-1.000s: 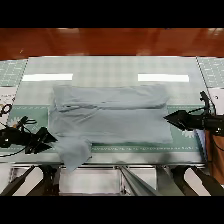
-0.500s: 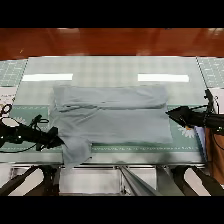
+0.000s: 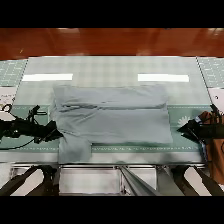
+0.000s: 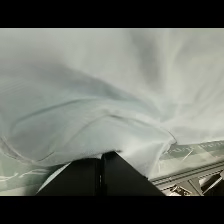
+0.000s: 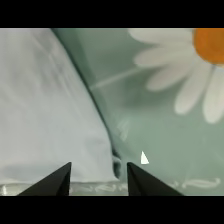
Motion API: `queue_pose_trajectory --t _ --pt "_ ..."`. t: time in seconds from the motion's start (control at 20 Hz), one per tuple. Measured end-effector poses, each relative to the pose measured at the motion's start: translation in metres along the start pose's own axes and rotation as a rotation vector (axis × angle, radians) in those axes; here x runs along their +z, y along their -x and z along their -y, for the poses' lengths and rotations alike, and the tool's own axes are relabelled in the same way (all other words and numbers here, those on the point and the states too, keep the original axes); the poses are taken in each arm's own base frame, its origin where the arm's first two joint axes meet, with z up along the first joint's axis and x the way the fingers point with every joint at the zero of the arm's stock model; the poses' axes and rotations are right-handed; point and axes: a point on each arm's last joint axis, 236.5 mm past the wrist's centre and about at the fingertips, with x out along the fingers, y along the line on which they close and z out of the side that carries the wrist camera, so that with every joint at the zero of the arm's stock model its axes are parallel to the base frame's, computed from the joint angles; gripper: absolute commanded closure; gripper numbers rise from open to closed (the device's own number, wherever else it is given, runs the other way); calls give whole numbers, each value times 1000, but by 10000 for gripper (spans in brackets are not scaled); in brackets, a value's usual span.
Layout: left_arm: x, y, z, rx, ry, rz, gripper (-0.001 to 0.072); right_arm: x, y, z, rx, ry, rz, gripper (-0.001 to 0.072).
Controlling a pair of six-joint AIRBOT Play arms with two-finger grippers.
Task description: Fold the shirts.
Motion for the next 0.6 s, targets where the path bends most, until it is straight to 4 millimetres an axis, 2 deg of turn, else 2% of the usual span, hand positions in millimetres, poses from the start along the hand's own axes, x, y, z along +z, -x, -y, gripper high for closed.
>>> queue_pose_trajectory --t 0.15,0.35,0.6 --pt "3 1 3 -7 -4 12 691 -17 -10 8 -12 -36 -71 302" --pt "5 2 3 -9 -9 23 691 -31 -26 6 -2 -36 -174 302" --pt "6 2 6 -19 -10 25 691 -26 -51 -12 51 -32 -213 314"
